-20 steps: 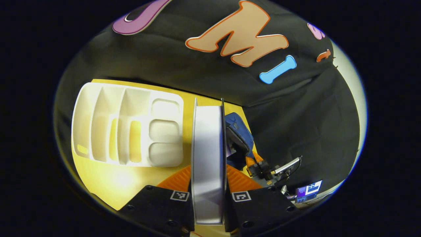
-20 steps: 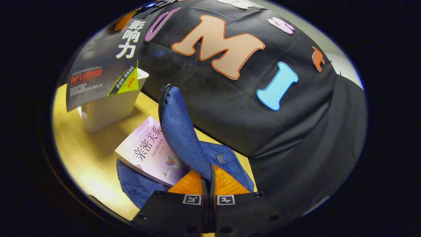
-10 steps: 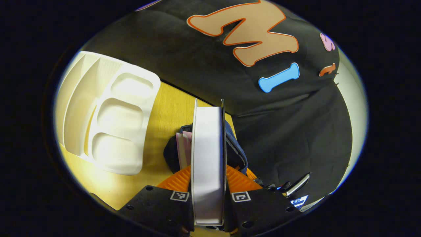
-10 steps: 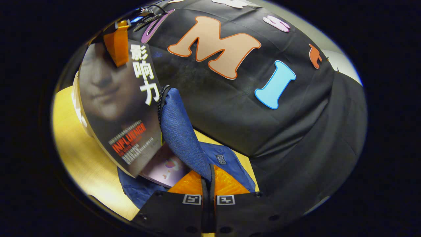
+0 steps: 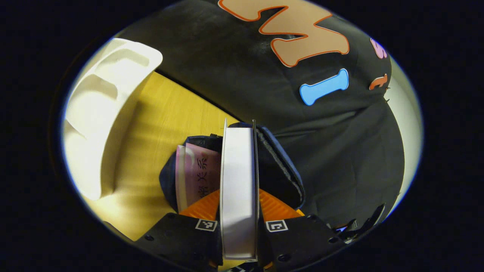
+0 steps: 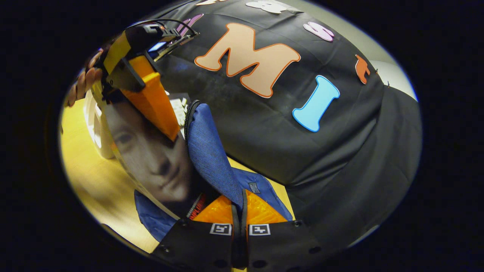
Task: Open the schoolbag, grab two books from the bookshelf and put them into the schoolbag.
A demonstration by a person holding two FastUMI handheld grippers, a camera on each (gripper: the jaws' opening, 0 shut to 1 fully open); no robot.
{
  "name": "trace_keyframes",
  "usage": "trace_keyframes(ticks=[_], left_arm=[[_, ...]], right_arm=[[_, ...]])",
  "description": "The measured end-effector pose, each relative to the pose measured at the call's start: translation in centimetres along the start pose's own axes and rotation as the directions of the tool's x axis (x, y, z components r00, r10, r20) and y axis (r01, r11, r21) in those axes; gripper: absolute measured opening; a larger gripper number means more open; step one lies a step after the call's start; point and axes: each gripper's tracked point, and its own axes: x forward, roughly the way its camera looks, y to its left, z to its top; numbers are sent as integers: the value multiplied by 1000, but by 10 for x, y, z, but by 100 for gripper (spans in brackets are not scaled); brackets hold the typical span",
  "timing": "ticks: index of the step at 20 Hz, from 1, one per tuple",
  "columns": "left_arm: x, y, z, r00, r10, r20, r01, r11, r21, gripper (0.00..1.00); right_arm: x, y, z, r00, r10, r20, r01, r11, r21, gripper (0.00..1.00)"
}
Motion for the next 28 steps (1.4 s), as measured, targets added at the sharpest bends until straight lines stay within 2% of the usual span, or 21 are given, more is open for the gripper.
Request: trace_keyframes(ticks=[2, 3, 5, 6, 8, 9, 10, 14, 15, 16, 18, 19, 20, 21, 22, 24, 25, 26, 28], left_arm=[[15, 2, -3, 1000, -17, 25, 18, 999, -31, 32], [23, 3, -4, 999, -23, 42, 25, 999, -48, 33], [35, 6, -5, 997, -35, 63, 39, 997, -65, 32], [42, 8, -6, 997, -40, 70, 45, 997, -69, 32], [54, 10, -7, 996, -48, 75, 54, 996, -73, 32], [59, 11, -7, 996, -51, 73, 56, 996, -71, 32], [66, 13, -10, 996, -52, 70, 57, 996, -70, 32], [92, 11, -20, 997, -59, 56, 64, 994, -91, 34], [96, 10, -23, 997, -60, 54, 65, 993, -95, 34], [98, 9, -24, 997, -59, 50, 63, 994, -94, 32], [97, 8, -24, 998, -48, 50, 51, 996, -67, 34], [94, 6, -22, 997, -50, 53, 52, 997, -55, 35], [92, 2, -22, 997, -52, 55, 54, 998, -41, 36], [83, 0, -17, 996, -56, 67, 58, 998, -24, 43], [77, -1, -14, 996, -57, 76, 57, 998, -10, 36], [59, 2, -7, 995, -42, 90, 41, 999, 8, 63], [50, 8, -6, 996, -28, 90, 27, 1000, 13, 69], [36, 12, -4, 996, -6, 92, 3, 1000, 31, 86], [11, 20, 1, 992, 42, 115, -52, 995, 83, 94]], right_arm=[[-1, 2, -1, 1000, 0, 4, 0, 1000, 5, 3], [0, 2, 0, 1000, 2, 6, -2, 1000, 9, 6], [1, 6, 3, 1000, 9, 12, -9, 1000, 9, 3], [1, 7, 4, 1000, 14, 14, -14, 1000, 6, 6], [1, 9, 4, 1000, 19, 18, -19, 1000, -2, 6], [2, 9, 5, 1000, 21, 20, -21, 1000, -1, 3], [2, 9, 5, 1000, 23, 21, -23, 1000, 1, 6], [4, 12, 5, 999, 28, 19, -28, 1000, 2, 0], [5, 12, 5, 999, 28, 16, -28, 1000, 0, 3], [6, 12, 5, 1000, 28, 15, -28, 1000, -2, 0], [7, 12, 6, 999, 28, 17, -27, 1000, -7, 3], [8, 11, 6, 1000, 28, 15, -28, 1000, -6, 0], [9, 10, 5, 1000, 28, 13, -28, 1000, -2, 3], [9, 9, 5, 1000, 24, 12, -24, 1000, 1, 3], [9, 7, 7, 1000, 20, 13, -20, 1000, 4, 3], [9, 4, 5, 1000, 18, 7, -18, 1000, 19, 3], [9, 5, 4, 1000, 23, 3, -23, 999, 28, 0], [8, 7, 4, 1000, 27, 1, -27, 999, 28, 3], [8, 9, 5, 999, 33, 1, -33, 999, 20, 3]])
